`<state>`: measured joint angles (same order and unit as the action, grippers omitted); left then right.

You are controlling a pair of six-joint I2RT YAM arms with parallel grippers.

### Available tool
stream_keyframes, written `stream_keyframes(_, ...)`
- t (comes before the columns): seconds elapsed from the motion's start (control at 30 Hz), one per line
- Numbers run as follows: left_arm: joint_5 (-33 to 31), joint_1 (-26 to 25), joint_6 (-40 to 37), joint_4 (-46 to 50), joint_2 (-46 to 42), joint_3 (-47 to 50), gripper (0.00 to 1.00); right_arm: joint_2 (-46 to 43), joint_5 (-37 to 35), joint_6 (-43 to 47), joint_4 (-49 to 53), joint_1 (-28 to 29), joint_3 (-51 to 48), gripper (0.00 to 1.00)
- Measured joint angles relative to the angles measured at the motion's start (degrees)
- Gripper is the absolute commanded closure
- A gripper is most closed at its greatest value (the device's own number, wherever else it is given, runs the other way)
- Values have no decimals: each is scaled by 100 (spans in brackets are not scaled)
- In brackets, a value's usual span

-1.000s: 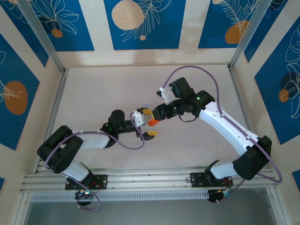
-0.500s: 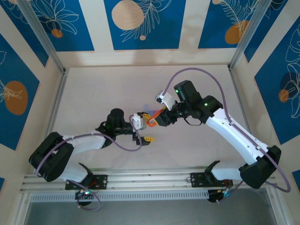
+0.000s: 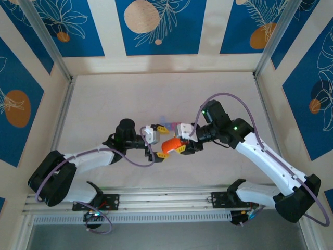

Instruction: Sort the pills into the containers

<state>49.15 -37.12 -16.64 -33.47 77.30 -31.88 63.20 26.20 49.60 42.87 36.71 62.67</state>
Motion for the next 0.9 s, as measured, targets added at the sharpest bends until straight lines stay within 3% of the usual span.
stream_keyframes(0.3,181,0,72,164,46,-44,0,9,-393,1191,-39,385,37,66)
stream_keyframes(0.9,205,-138,129,603,39,-179,0,673,-929,1047,448,428,586,68)
